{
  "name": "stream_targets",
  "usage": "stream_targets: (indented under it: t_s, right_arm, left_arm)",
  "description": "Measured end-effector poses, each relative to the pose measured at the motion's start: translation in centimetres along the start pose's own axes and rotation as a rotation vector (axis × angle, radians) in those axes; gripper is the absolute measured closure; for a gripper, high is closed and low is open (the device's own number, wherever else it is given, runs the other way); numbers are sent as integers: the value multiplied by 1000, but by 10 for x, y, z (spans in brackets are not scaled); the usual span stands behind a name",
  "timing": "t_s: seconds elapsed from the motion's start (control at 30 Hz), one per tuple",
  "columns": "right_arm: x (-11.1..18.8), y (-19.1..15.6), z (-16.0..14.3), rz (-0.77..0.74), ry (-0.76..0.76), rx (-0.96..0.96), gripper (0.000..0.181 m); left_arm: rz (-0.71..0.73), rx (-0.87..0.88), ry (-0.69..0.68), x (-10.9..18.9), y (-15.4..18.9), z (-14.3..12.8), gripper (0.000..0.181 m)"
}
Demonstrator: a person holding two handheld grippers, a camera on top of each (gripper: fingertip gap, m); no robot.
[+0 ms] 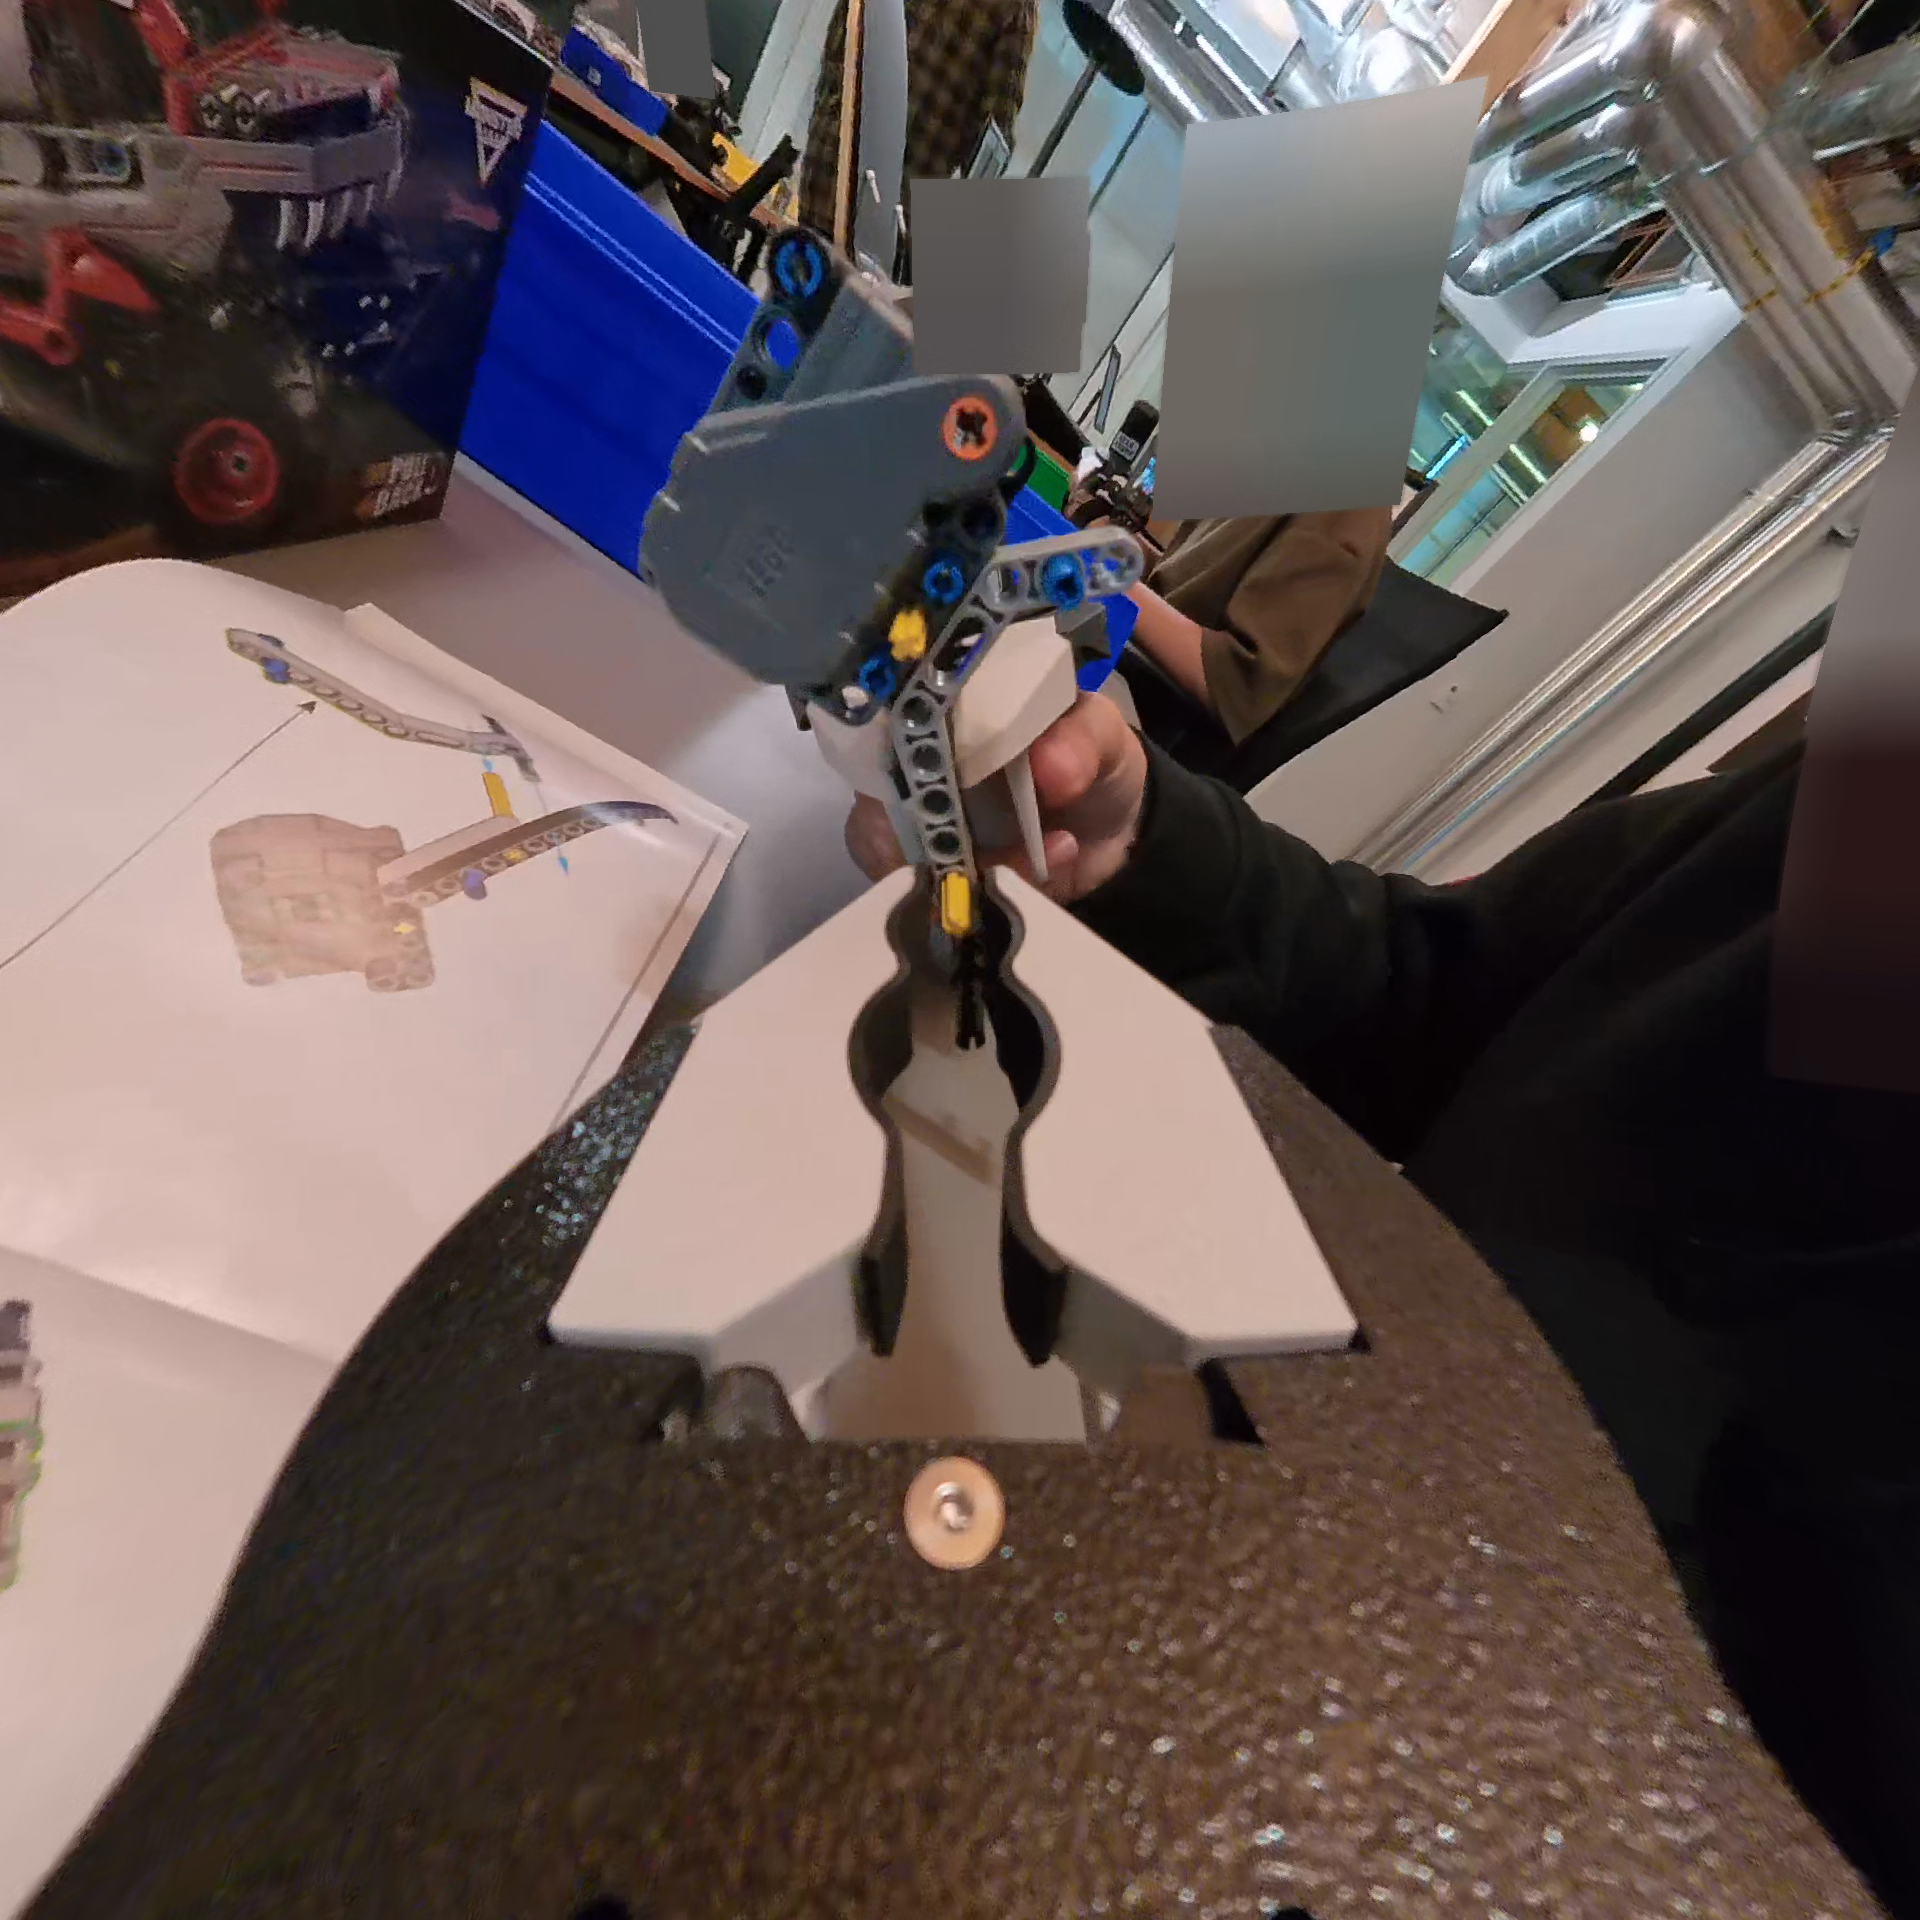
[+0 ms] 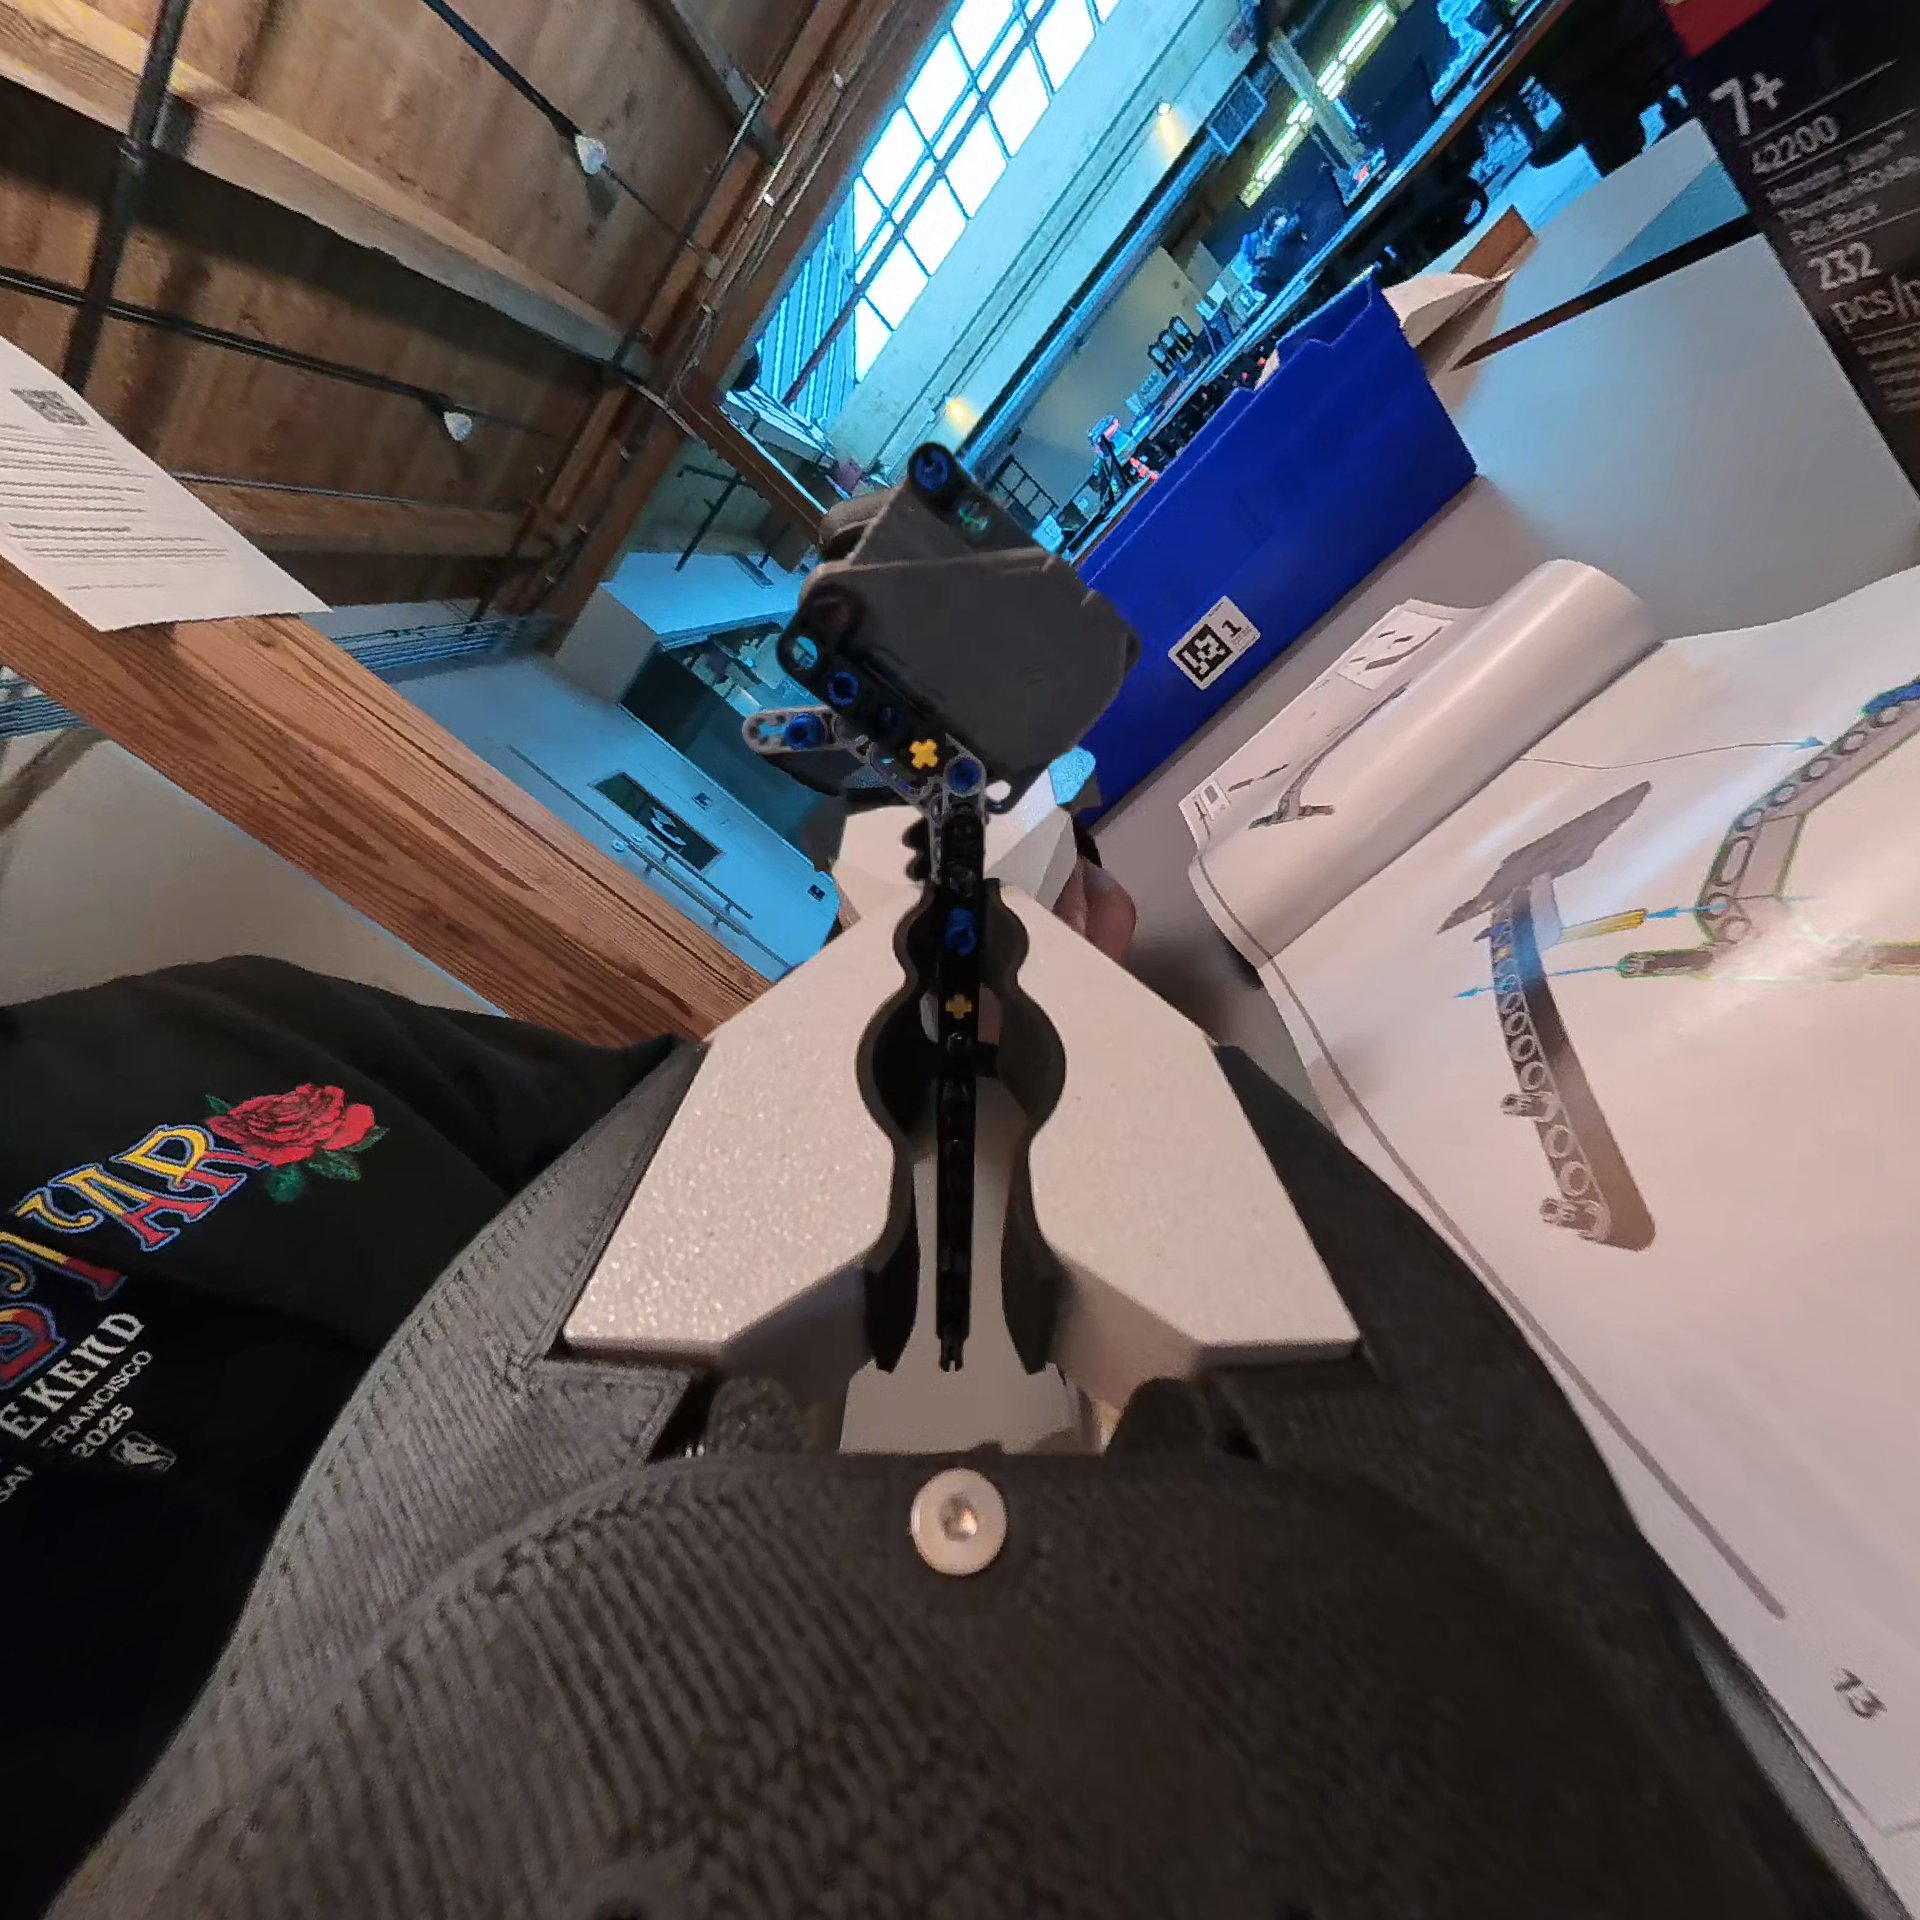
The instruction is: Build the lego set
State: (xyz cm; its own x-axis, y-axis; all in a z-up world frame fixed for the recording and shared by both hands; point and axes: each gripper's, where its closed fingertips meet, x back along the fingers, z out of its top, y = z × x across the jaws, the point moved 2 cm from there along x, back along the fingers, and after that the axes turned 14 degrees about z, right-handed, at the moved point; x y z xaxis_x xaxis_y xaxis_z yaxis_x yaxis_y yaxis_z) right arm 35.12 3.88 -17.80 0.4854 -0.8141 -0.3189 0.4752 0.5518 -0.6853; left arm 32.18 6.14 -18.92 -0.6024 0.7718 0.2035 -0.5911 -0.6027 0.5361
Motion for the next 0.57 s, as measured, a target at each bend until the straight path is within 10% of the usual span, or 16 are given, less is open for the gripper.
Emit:
stream_targets:
  t_s: [0.57]
  right_arm:
    - [0,2,-11,-65,-116,69,168]
  left_arm:
    - [2,72,34,2,-9,4,176]
